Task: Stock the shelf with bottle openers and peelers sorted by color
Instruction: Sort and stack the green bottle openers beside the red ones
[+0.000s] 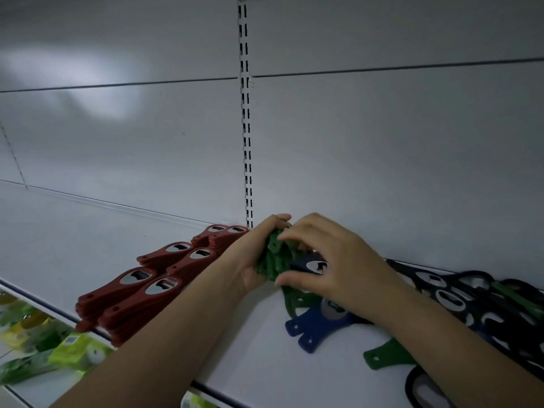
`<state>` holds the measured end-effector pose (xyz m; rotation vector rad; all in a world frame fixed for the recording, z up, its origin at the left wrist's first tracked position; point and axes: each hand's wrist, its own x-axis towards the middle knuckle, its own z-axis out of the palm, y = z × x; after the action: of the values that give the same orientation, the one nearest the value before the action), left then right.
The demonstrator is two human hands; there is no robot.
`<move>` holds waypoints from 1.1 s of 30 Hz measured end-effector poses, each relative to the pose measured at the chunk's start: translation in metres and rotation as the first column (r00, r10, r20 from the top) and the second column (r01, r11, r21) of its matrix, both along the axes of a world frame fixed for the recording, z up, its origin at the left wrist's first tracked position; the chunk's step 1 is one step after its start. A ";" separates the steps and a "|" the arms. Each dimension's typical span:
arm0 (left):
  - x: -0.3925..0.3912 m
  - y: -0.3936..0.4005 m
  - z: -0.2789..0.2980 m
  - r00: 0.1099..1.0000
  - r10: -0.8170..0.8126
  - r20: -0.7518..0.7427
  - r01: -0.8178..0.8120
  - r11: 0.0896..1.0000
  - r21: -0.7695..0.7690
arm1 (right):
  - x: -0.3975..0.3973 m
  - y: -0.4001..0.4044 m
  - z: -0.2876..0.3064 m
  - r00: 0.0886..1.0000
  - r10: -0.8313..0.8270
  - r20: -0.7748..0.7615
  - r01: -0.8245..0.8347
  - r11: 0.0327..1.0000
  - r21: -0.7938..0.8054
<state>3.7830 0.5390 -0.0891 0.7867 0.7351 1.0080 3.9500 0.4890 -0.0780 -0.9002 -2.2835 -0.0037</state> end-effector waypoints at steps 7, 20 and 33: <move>0.000 0.004 -0.002 0.964 0.099 0.246 -0.096 0.995 -0.023 | 0.003 0.013 -0.009 0.989 -0.134 -0.064 0.138 0.989 0.054; 0.013 0.004 -0.009 0.979 0.160 0.129 -0.179 0.972 0.153 | -0.012 0.009 -0.014 0.962 -0.252 -0.105 0.258 0.965 0.044; 0.005 0.003 -0.011 0.995 0.094 0.021 -0.095 0.991 0.098 | -0.003 0.017 -0.021 0.994 -0.096 -0.049 0.104 0.973 0.207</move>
<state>3.7881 0.5419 -0.1001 0.8339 0.7177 1.1423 3.9472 0.5059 -0.0992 -0.8939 -2.1519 -0.2645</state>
